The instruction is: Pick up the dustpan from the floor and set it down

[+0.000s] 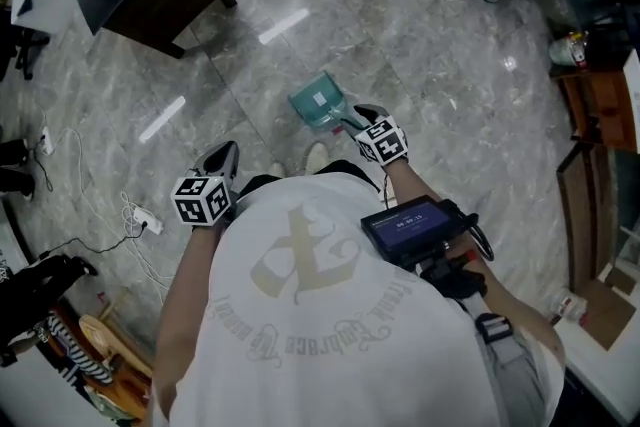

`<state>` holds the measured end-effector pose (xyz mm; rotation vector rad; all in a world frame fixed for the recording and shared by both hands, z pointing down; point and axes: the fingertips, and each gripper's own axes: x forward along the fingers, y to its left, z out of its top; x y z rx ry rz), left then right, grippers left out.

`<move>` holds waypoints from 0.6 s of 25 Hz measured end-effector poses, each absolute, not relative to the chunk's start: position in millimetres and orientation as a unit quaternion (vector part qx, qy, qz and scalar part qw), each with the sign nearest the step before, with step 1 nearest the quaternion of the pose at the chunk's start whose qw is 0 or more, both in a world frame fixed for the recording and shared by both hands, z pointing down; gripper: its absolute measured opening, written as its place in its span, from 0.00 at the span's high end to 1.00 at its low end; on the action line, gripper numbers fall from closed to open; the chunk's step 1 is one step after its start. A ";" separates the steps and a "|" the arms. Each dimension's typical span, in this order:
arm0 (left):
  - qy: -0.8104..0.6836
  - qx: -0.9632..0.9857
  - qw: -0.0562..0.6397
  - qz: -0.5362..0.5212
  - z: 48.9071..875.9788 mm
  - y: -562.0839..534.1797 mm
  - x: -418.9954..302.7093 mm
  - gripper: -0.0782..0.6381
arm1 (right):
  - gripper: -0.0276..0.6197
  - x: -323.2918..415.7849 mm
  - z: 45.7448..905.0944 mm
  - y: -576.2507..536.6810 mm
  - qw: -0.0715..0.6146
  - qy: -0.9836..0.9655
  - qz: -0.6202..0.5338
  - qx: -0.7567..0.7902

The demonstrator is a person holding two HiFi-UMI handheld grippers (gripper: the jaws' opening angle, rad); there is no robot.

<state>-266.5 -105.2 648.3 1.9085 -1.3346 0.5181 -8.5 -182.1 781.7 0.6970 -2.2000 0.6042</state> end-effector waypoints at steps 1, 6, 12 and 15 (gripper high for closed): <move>-0.516 0.748 0.366 0.200 646.7 -106.6 -266.3 0.87 | 0.64 -6.9 777.5 -180.0 0.366 -0.857 0.235 0.277; -0.494 0.770 0.354 0.194 644.5 -102.9 -266.6 0.87 | 0.65 -1.7 757.4 -164.7 0.354 -0.854 0.222 0.310; -0.468 0.790 0.348 0.189 643.1 -99.6 -275.4 0.87 | 0.74 -10.3 722.3 -155.2 0.308 -0.848 0.225 0.368; -0.458 0.799 0.341 0.192 640.5 -113.8 -271.6 0.87 | 0.79 -11.7 703.0 -167.7 0.282 -0.846 0.229 0.391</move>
